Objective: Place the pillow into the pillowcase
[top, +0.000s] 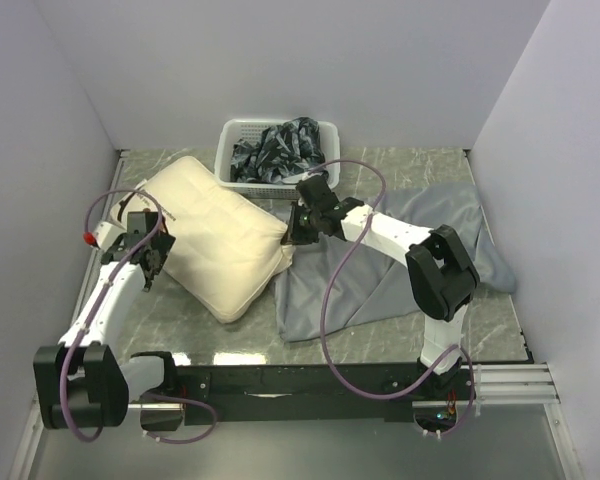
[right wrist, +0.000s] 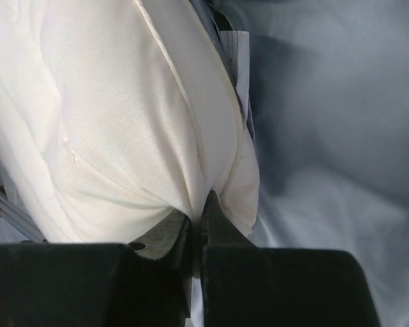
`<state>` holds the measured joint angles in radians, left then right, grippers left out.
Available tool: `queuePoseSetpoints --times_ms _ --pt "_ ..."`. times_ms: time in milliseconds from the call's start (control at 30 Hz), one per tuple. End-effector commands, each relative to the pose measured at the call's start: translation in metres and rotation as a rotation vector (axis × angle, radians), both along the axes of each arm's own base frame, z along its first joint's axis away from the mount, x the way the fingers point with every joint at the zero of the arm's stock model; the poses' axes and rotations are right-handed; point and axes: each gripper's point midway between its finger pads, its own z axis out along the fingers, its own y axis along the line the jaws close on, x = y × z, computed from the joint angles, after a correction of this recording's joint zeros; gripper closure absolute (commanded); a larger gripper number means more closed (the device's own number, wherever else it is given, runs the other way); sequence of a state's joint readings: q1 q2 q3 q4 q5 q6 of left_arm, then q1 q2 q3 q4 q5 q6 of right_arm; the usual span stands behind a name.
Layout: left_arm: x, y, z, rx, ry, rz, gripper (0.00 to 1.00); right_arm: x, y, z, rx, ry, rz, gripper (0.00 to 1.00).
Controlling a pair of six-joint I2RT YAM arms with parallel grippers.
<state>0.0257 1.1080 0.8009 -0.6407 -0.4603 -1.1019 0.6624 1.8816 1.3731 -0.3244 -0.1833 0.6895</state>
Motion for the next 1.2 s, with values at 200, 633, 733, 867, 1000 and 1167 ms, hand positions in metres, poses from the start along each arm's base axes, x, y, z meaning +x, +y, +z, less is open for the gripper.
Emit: queuePoseSetpoints --times_ms 200,633,733,867,1000,1167 --pt "0.037 -0.041 -0.050 -0.276 -0.262 -0.020 0.01 0.023 0.007 0.051 0.077 -0.089 0.012 1.00" --pt "-0.030 -0.021 0.012 -0.116 -0.309 -0.031 0.99 0.041 0.013 0.061 0.023 -0.132 0.027 1.00" --pt "-0.051 -0.022 0.020 -0.116 -0.308 -0.033 0.99 0.045 0.027 0.062 0.006 -0.141 0.053 1.00" --pt "-0.063 -0.029 0.022 -0.147 -0.295 -0.050 0.94 0.044 0.048 0.053 -0.010 -0.141 0.096 1.00" --pt "-0.059 -0.033 0.043 -0.154 -0.334 -0.078 0.42 0.036 0.067 0.053 -0.017 -0.157 0.146 0.98" --pt "-0.034 -0.044 0.087 -0.099 -0.420 -0.242 0.16 0.032 0.065 0.085 0.000 -0.236 0.156 0.53"
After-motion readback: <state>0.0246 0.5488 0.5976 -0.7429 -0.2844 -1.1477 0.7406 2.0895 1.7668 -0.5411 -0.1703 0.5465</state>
